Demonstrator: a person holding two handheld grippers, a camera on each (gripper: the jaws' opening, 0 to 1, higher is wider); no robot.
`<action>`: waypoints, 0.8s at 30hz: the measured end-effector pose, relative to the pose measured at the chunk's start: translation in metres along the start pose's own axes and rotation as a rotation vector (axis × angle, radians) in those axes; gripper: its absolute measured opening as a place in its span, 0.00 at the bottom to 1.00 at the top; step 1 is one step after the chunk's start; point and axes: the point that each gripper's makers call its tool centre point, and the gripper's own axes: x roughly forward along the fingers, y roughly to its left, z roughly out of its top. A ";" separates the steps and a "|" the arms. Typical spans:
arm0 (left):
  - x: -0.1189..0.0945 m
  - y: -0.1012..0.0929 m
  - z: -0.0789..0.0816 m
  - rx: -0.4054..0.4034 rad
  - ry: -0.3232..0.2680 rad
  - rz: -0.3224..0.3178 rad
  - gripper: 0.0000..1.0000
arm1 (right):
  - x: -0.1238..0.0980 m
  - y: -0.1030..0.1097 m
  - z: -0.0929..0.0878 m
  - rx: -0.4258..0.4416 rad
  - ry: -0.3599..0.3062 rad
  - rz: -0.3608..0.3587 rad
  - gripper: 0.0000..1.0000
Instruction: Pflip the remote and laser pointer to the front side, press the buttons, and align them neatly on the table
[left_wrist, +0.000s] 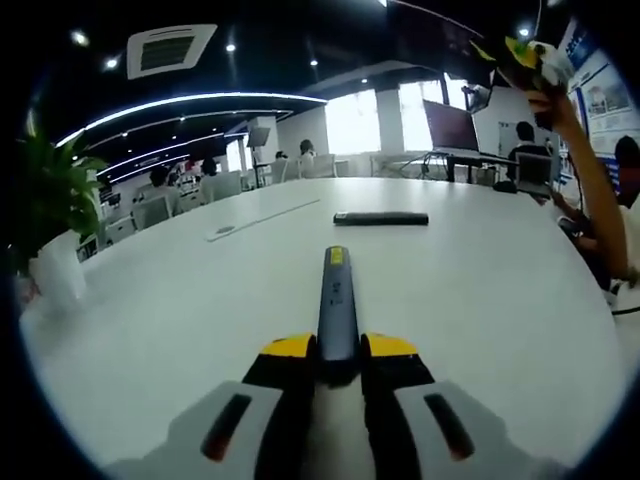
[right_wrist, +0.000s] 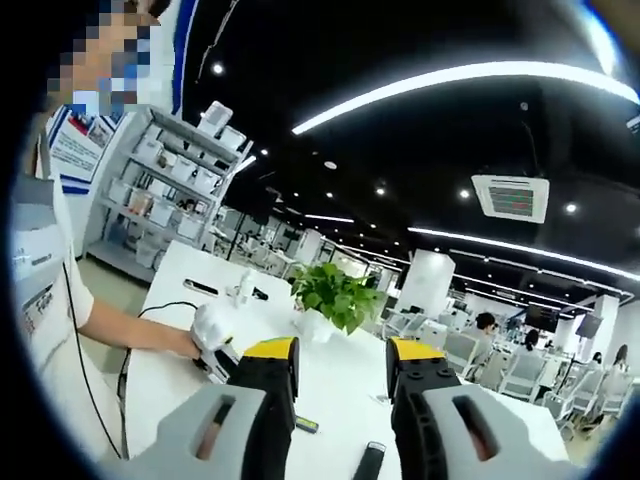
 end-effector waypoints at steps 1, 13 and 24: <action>0.001 -0.007 0.002 0.004 0.001 0.003 0.20 | -0.001 0.002 -0.003 0.012 0.006 -0.002 0.38; 0.004 -0.015 0.005 -0.008 -0.003 -0.004 0.20 | 0.003 0.001 -0.051 0.066 0.087 -0.047 0.40; 0.004 -0.008 0.005 0.013 0.006 0.002 0.20 | 0.012 0.010 -0.053 0.045 0.111 -0.023 0.41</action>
